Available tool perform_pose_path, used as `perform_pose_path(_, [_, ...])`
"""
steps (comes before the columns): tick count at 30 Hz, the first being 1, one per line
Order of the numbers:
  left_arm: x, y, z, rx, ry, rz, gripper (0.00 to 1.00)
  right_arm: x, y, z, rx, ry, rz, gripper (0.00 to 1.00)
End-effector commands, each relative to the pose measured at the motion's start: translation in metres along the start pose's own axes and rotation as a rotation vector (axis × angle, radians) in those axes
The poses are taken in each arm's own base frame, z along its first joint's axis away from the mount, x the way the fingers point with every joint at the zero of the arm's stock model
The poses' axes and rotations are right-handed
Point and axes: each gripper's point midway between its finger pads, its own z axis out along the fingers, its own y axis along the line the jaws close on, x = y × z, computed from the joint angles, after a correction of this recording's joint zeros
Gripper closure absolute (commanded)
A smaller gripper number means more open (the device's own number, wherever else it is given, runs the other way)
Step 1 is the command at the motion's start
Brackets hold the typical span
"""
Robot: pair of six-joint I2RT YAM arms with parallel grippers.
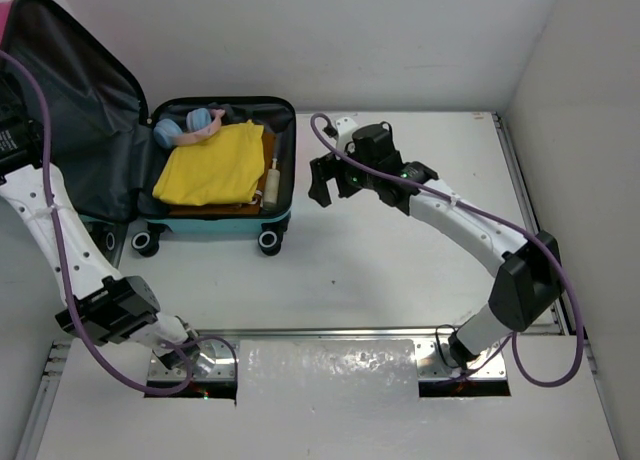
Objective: Pack the luggage
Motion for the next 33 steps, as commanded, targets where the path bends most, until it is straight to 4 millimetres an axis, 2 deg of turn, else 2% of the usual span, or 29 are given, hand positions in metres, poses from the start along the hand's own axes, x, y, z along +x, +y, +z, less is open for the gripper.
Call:
perform_pose_path(1, [-0.001,-0.017,0.023,0.080,0.012,-0.038,0.58,-0.032,0.012,-0.008,-0.046,-0.105,0.002,0.01])
perform_pose_path(3, [0.000,-0.027,0.022,0.132,0.026,-0.033,0.74,-0.032,0.013,-0.012,-0.049,-0.118,0.008,0.01])
perform_pose_path(4, [0.000,-0.035,0.020,0.174,0.031,-0.033,0.92,-0.033,0.013,-0.012,-0.049,-0.123,0.007,0.01])
perform_pose_path(5, [-0.001,-0.039,0.017,0.201,0.035,-0.026,0.97,-0.034,0.013,-0.014,-0.046,-0.127,0.008,0.01])
perform_pose_path(6, [-0.002,-0.043,0.014,0.229,0.036,-0.027,1.00,-0.034,0.013,-0.015,-0.045,-0.132,0.009,0.01])
perform_pose_path(9, [0.002,-0.069,-0.007,0.378,0.048,0.002,1.00,-0.032,0.013,-0.018,-0.046,-0.138,0.009,0.01])
perform_pose_path(10, [0.005,-0.087,-0.023,0.452,0.047,0.014,1.00,-0.032,0.014,-0.020,-0.047,-0.146,0.008,0.01])
perform_pose_path(12, [0.009,-0.104,-0.048,0.540,0.035,0.045,1.00,-0.029,0.011,-0.023,-0.032,-0.151,0.004,0.01])
perform_pose_path(13, [0.018,-0.126,-0.076,0.638,0.049,0.069,1.00,-0.029,0.007,-0.025,-0.010,-0.157,0.004,0.01])
perform_pose_path(14, [0.028,-0.136,-0.090,0.691,0.066,0.081,1.00,-0.021,0.004,-0.024,0.003,-0.145,0.004,0.01])
perform_pose_path(15, [0.029,-0.140,-0.109,0.745,0.068,0.074,1.00,-0.022,0.002,-0.027,0.017,-0.156,0.005,0.01])
perform_pose_path(16, [0.041,-0.154,-0.139,0.828,0.084,0.090,1.00,-0.020,-0.002,-0.027,0.039,-0.159,0.010,0.01])
perform_pose_path(18, [0.056,-0.158,-0.171,0.906,0.096,0.071,1.00,-0.015,-0.005,-0.028,0.050,-0.161,0.015,0.01])
perform_pose_path(19, [0.069,-0.168,-0.203,0.998,0.111,0.087,1.00,-0.013,-0.006,-0.029,0.056,-0.160,0.017,0.01])
perform_pose_path(20, [0.081,-0.170,-0.218,1.039,0.137,0.084,1.00,-0.010,-0.008,-0.029,0.067,-0.155,0.018,0.01])
perform_pose_path(21, [0.094,-0.180,-0.255,1.133,0.155,0.100,1.00,-0.009,-0.009,-0.031,0.075,-0.158,0.014,0.01])
perform_pose_path(23, [0.118,-0.194,-0.295,1.232,0.187,0.123,1.00,0.001,-0.017,-0.032,0.115,-0.144,0.013,0.01])
perform_pose_path(24, [0.140,-0.195,-0.341,1.320,0.212,0.165,1.00,0.002,-0.021,-0.035,0.138,-0.149,0.017,0.01])
perform_pose_path(25, [0.159,-0.198,-0.367,1.372,0.230,0.201,1.00,0.014,-0.027,-0.035,0.163,-0.129,0.024,0.01])
perform_pose_path(26, [0.192,-0.195,-0.418,1.445,0.247,0.274,1.00,0.016,-0.036,-0.038,0.215,-0.140,0.034,0.01])
perform_pose_path(27, [0.206,-0.190,-0.441,1.469,0.244,0.301,0.93,0.021,-0.042,-0.041,0.251,-0.137,0.041,0.01])
perform_pose_path(28, [0.213,-0.186,-0.460,1.480,0.242,0.303,0.81,0.029,-0.050,-0.046,0.299,-0.131,0.053,0.01])
perform_pose_path(29, [0.224,-0.181,-0.474,1.487,0.243,0.322,0.61,0.035,-0.070,-0.056,0.410,-0.125,0.083,0.01])
perform_pose_path(30, [0.216,-0.171,-0.489,1.510,0.234,0.301,0.56,0.039,-0.080,-0.062,0.462,-0.123,0.104,0.01])
perform_pose_path(31, [0.203,-0.166,-0.489,1.513,0.242,0.258,0.53,0.041,-0.089,-0.072,0.507,-0.129,0.129,0.01])
perform_pose_path(32, [0.187,-0.163,-0.483,1.493,0.221,0.217,0.45,0.047,-0.100,-0.081,0.572,-0.124,0.166,0.01])
perform_pose_path(33, [0.171,-0.160,-0.475,1.473,0.196,0.179,0.40,0.047,-0.102,-0.086,0.586,-0.134,0.176,0.01])
